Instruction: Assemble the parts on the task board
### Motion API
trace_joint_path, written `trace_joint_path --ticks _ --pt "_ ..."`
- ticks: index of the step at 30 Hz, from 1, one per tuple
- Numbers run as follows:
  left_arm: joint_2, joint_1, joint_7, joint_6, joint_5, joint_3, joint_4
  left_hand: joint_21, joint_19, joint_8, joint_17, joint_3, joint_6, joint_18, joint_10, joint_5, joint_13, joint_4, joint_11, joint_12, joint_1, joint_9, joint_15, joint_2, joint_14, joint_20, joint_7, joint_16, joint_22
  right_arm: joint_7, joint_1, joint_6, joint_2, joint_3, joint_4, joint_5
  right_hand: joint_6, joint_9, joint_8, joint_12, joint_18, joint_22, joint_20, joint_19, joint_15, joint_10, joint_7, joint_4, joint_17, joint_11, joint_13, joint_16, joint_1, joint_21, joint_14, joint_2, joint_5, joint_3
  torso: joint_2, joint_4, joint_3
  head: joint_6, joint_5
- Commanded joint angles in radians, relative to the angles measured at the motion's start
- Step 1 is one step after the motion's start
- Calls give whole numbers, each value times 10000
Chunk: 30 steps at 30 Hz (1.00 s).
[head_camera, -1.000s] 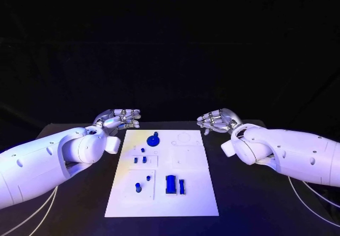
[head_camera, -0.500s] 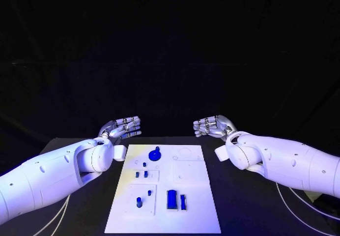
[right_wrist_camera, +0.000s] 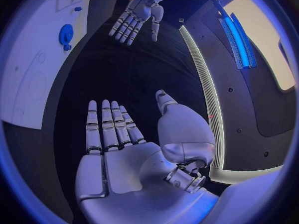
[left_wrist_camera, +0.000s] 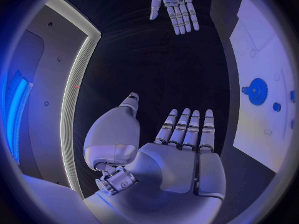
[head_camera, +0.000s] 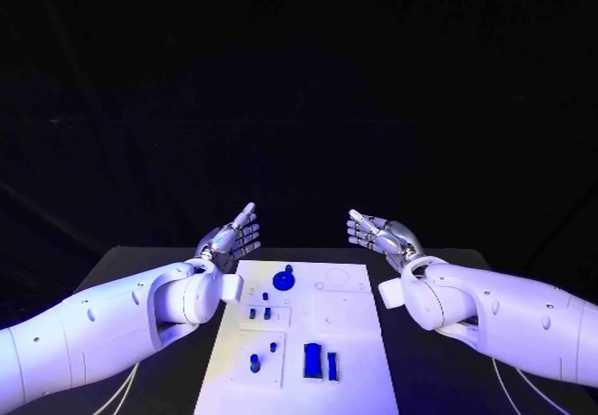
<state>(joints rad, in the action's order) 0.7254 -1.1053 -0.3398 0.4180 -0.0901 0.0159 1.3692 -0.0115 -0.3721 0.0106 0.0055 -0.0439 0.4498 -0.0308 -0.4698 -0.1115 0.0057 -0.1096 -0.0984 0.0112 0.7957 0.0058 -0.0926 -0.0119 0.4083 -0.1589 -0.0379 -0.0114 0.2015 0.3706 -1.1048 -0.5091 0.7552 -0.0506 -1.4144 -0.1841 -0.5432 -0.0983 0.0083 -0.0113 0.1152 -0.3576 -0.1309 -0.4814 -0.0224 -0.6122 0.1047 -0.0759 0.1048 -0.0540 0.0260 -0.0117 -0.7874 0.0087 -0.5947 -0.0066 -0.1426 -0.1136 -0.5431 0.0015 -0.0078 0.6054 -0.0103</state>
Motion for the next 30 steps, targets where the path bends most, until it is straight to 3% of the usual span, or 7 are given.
trace_joint_path --ticks 1,2,4,5,7,12,30 --pt "172 182 -1026 1837 512 -56 699 115 1188 -106 -55 439 -1436 308 1496 354 -57 355 984 -112 -2537 -58 926 119 -1301 505 379 114 -641 1000 216 -1628 99 184 -660 1160 1732 983 -83 113 -346 1141 419 1534 224 1952 -333 759 -334 540 -260 117 2512 -87 1897 66 455 360 -11 -15 78 -54 103" --pt "227 236 -1140 2083 569 -71 891 115 1286 -106 -55 439 -1556 308 1621 390 -57 388 984 -112 -2747 -58 926 119 -1402 548 379 114 -695 1093 279 -1814 127 245 -829 1289 1877 983 -83 113 -345 1235 454 1663 224 2112 -1047 759 -1048 540 -260 117 2720 -87 2054 66 494 384 -11 -15 78 -54 103" --pt "323 332 -1339 2516 669 -98 1227 115 1471 -106 -55 439 -1776 308 1853 1115 -57 1096 984 -112 -3146 -58 926 119 -1610 628 379 114 -796 1251 385 -2126 175 347 -1115 1505 2155 983 -83 113 -363 1420 518 1909 224 2431 -1047 759 -1048 540 -260 117 3126 -87 2360 66 566 1136 -11 -15 78 -54 103" --pt "385 393 -1467 2794 734 -115 1443 115 1599 -106 -55 439 -1929 308 2013 1115 -57 1096 984 -112 -3415 -58 926 119 -1751 680 379 114 -866 1344 448 -2312 203 408 -1285 1635 2330 983 -83 113 -1152 1537 562 2065 224 2632 -1047 759 -1048 540 -260 117 3382 -87 2552 66 614 1136 -11 -15 78 -54 103" --pt "452 459 -1607 3097 804 -133 1679 115 1761 -106 -55 439 -2130 308 2221 1115 -57 1096 984 -112 -3761 -58 926 119 -1927 750 379 114 -952 1435 508 -2491 230 467 -1448 1759 2577 983 -83 113 -1152 1697 1309 2283 224 2906 -1047 759 -1048 540 -260 117 3735 -87 2820 66 677 1136 -11 -15 78 -54 103" --pt "537 544 -1784 3481 892 -157 1978 115 2062 -106 -55 439 -2511 308 2621 1115 -57 1096 984 -112 -4442 -58 926 119 -2281 1589 379 114 -1124 1494 548 -2609 248 506 -1556 1841 3034 983 -83 113 -1152 1998 1309 2660 224 3419 -1047 759 -1048 540 -260 117 4398 -87 3319 66 1426 1136 -11 -15 78 -54 103" --pt "546 553 -1802 3520 901 -159 2008 115 2920 -106 -55 439 -3563 308 3728 1115 -57 1096 984 -112 -6314 -58 926 119 -3234 1589 379 114 -2015 1494 548 -2609 248 506 -1556 1841 4318 983 -83 113 -1152 2841 1309 3817 224 4858 -1047 759 -1048 540 -260 117 6242 -87 4719 66 1426 1136 -11 -15 78 -54 103"
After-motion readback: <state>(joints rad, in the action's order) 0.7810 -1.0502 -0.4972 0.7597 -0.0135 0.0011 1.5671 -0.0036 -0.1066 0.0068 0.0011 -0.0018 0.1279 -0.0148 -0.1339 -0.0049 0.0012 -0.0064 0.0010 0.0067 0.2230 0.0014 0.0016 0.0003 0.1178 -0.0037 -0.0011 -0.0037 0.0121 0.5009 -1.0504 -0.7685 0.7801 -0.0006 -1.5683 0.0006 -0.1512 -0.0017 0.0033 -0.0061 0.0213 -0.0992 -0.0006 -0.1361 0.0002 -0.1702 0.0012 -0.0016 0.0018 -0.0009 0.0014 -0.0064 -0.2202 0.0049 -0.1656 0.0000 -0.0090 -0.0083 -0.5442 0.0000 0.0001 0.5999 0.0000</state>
